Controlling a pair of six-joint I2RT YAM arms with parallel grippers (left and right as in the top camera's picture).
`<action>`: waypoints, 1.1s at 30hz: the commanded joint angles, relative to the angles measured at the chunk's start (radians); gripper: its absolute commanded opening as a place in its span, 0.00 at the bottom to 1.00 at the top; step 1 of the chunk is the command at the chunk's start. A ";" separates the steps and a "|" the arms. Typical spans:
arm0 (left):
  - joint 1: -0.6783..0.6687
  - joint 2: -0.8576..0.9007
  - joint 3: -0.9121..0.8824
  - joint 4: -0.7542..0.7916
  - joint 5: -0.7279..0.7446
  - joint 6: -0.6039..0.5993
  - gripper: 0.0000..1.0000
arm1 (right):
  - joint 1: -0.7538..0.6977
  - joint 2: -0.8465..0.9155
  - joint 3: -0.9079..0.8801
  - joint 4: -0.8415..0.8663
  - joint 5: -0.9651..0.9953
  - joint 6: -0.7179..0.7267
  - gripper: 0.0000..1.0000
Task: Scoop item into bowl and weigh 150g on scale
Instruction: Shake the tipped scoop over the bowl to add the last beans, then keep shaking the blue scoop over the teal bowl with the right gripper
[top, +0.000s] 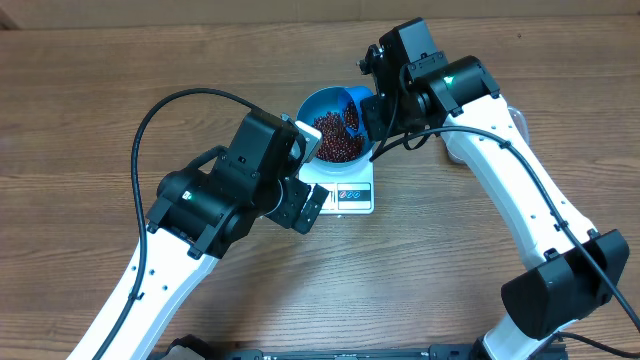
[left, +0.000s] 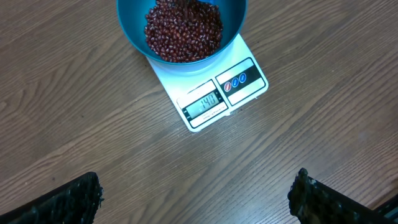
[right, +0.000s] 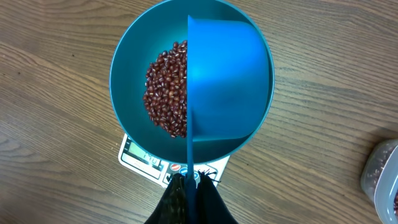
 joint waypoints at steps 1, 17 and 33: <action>0.006 0.003 0.013 0.000 0.011 0.015 1.00 | 0.000 -0.041 0.036 0.003 -0.009 0.006 0.04; 0.006 0.003 0.013 0.000 0.011 0.015 0.99 | -0.051 -0.041 0.035 0.000 -0.194 0.006 0.04; 0.006 0.003 0.013 0.000 0.011 0.015 1.00 | -0.074 -0.041 0.035 -0.013 -0.164 -0.009 0.04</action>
